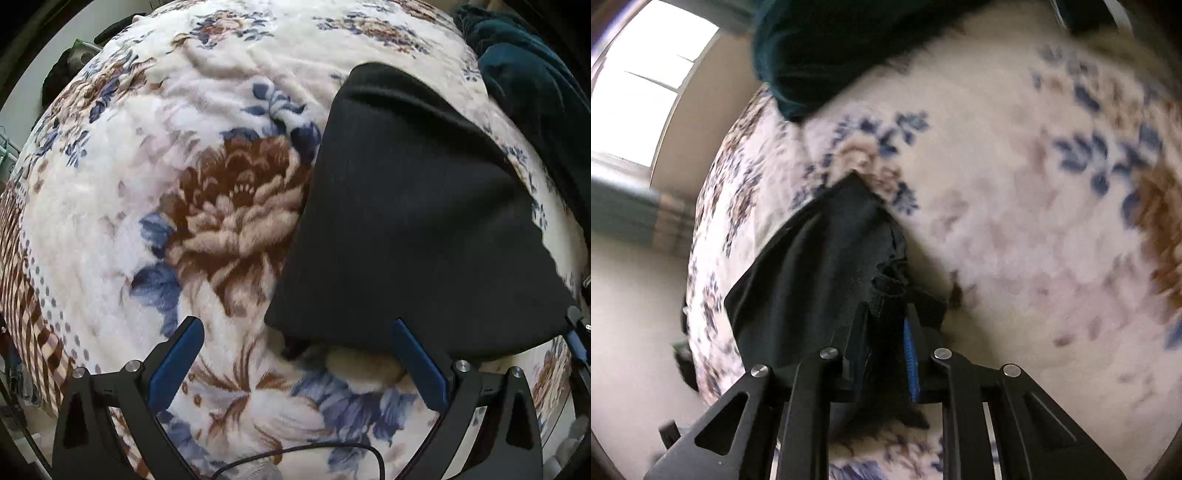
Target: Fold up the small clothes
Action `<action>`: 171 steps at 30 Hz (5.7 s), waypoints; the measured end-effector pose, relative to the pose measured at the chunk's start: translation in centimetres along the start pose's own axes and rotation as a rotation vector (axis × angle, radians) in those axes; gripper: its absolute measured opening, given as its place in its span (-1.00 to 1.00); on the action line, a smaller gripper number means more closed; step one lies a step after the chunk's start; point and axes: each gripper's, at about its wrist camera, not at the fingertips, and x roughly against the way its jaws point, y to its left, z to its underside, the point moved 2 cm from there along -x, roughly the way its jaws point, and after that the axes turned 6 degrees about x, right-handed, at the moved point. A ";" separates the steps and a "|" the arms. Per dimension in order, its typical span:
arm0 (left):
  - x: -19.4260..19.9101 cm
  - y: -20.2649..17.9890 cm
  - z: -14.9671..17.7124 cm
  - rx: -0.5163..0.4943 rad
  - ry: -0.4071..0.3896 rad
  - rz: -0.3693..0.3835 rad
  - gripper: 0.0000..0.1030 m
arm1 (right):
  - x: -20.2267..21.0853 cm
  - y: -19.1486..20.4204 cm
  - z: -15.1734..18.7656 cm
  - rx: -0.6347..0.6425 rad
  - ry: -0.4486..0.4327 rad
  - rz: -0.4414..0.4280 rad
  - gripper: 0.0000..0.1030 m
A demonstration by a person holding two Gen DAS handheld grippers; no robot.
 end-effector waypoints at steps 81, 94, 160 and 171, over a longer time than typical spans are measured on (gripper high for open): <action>-5.8 -8.6 -17.5 -0.237 -0.175 -0.088 1.00 | -12.1 2.3 -14.3 0.223 0.171 0.016 -0.86; -3.3 -5.2 -16.9 -0.135 -0.104 0.139 1.00 | -13.9 1.3 -15.6 0.154 0.320 0.019 -0.52; -3.9 -8.8 -40.9 -0.351 -0.170 0.663 -0.62 | -13.1 17.2 -10.9 -0.234 -0.140 -0.454 -0.61; -11.7 -5.0 -42.3 -0.298 -0.040 0.565 -0.27 | -24.3 19.4 -12.9 -0.223 -0.011 -0.229 -0.08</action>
